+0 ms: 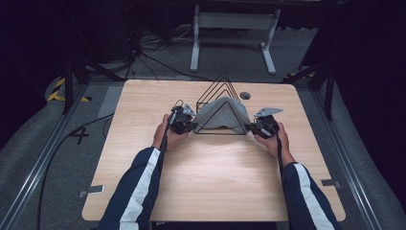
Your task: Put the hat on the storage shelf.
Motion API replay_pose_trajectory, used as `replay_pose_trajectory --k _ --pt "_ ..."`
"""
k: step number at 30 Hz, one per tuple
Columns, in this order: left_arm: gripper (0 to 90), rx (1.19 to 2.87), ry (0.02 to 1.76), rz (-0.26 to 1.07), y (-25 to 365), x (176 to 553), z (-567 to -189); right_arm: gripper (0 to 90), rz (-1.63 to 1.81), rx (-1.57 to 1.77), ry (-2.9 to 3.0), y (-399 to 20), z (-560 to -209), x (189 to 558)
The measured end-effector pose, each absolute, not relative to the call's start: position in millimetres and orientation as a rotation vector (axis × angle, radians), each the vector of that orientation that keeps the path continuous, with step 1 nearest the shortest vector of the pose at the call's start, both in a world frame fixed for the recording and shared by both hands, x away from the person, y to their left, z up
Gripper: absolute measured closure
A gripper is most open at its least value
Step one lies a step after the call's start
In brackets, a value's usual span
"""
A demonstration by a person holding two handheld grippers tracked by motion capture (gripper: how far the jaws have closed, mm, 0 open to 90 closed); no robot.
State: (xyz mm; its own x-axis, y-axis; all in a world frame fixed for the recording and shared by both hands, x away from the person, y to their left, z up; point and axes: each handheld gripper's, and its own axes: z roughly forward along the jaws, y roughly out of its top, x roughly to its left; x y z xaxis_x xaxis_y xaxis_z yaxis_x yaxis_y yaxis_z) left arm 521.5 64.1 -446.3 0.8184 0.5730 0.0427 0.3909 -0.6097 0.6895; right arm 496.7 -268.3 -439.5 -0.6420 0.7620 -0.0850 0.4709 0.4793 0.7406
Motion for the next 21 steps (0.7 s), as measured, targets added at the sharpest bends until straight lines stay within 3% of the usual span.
replay_pose_trajectory --k 21 --pt "83.1 2.339 0.583 0.489 131 465 -396 76.0 0.997 0.916 2.319 -288 -398 453"
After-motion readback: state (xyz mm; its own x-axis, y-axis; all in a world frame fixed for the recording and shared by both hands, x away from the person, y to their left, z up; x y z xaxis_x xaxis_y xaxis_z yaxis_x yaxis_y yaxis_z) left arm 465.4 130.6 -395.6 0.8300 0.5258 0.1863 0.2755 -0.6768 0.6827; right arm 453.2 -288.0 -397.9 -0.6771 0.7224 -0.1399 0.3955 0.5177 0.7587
